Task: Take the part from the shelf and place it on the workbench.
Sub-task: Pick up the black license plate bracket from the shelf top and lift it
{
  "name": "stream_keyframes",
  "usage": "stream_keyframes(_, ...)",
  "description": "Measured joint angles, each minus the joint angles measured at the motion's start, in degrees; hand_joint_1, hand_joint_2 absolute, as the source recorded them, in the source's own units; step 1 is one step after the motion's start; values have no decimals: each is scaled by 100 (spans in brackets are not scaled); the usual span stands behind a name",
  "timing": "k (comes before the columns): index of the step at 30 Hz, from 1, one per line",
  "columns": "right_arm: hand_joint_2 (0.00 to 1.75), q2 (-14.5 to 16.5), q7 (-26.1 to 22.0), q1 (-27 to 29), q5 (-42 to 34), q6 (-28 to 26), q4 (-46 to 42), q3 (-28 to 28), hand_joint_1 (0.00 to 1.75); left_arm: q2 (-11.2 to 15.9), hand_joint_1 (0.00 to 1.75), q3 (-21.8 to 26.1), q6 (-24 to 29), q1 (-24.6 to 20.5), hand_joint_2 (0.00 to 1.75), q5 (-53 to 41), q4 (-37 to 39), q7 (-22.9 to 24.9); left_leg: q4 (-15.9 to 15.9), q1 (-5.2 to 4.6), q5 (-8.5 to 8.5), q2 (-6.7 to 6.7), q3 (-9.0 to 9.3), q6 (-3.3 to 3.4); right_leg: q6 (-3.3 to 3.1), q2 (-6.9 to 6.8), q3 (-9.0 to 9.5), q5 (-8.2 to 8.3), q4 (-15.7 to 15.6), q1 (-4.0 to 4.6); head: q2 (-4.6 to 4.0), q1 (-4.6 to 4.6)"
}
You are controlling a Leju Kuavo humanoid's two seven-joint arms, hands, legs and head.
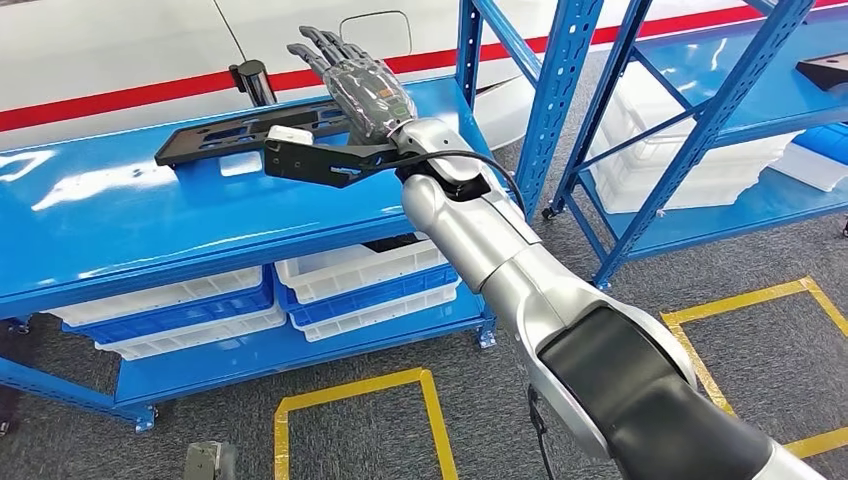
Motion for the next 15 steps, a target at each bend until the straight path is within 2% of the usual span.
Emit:
stream_keyframes(1, 175, 0, 3, -1, 1, -2, 10, 3, 0, 0, 0, 0, -11, 3, 0, 0, 0, -3, -173, 0, 172, 0, 40, 18, -6, 12, 25, -17, 0, 4, 0, -1)
stream_keyframes(3, 175, 0, 7, -10, 2, -4, 18, 9, 0, 2, 0, 0, -25, 2, 0, 0, 0, -9, -940, -8, 604, -13, 382, 79, 10, 34, 92, -62, -4, 14, 0, 1)
stream_keyframes(4, 175, -1, 9, -24, 2, -6, 21, 11, 0, 1, 0, 0, -27, -3, 0, -1, -1, -11, -1294, -22, 724, -20, 564, 106, 33, 45, 112, -85, -5, 27, 0, 1)
stream_keyframes(5, 175, -1, 10, -38, 2, -8, 24, 13, 0, -2, 0, 0, -29, -9, 0, -1, -1, -12, -1531, -39, 770, -27, 692, 126, 58, 52, 124, -102, -16, 39, 0, 2)
stream_keyframes(6, 175, -3, 11, -50, 2, -10, 28, 14, 0, -5, 0, 0, -30, -14, 0, -1, -2, -13, -1623, -57, 741, -30, 746, 139, 92, 56, 131, -97, -6, 56, 0, 1)
stream_keyframes(9, 175, -11, 21, -69, 2, -20, 34, 17, 0, -26, 0, 1, -32, -18, 0, -3, -2, -16, -1714, -55, 732, -23, 857, 208, 190, 38, 113, -118, 106, 89, 0, 4)
stream_keyframes(11, 175, -22, 39, -94, 2, -31, 38, 17, 0, -35, 0, 3, -35, -27, 0, -14, -2, -14, -1745, -40, 720, -23, 934, 259, 202, 9, -115, -308, 529, 78, 0, 9)
stream_keyframes(13, 175, -43, 58, -102, 1, -38, 49, 19, 0, -42, 0, 3, -46, -34, 0, -38, -2, -8, -1746, -41, 684, -25, 963, 289, 181, -2, -565, -566, 1301, 71, 0, 10)
stream_keyframes(14, 175, -56, 66, -92, 0, -39, 57, 19, 0, -50, 0, 2, -54, -32, 0, -49, -2, -5, -1745, -41, 664, -28, 978, 295, 191, -2, -768, -639, 1589, 70, 0, 10)
stream_keyframes(15, 175, -75, 78, -82, 0, -39, 67, 20, 0, -58, 0, 2, -60, -30, 0, -57, -2, -2, -1744, -42, 639, -33, 1000, 293, 224, -2, -881, -626, 1688, 69, 0, 11)
